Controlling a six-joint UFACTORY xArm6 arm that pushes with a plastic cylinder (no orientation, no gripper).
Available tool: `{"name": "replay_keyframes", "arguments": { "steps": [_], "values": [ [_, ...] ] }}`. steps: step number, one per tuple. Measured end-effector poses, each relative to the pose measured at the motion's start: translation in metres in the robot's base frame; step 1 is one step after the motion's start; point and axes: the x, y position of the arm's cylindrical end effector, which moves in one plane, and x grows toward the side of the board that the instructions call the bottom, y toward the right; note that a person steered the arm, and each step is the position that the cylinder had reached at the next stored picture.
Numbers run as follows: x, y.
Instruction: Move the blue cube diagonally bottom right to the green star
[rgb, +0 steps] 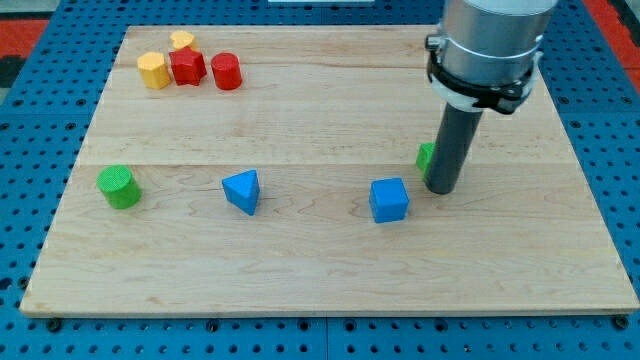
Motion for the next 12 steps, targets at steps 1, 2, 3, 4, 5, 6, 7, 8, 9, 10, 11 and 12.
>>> {"name": "replay_keyframes", "arguments": {
  "steps": [1, 2, 3, 4, 5, 6, 7, 8, 9, 10, 11, 12],
  "values": [
    [-0.014, -0.008],
    [-0.050, 0.003],
    [-0.030, -0.035],
    [-0.056, -0.074],
    [-0.038, -0.024],
    [0.058, -0.026],
    [0.091, -0.091],
    [0.063, -0.133],
    [0.046, -0.062],
    [0.025, -0.053],
    [0.029, -0.056],
    [0.035, -0.085]
  ]
}}
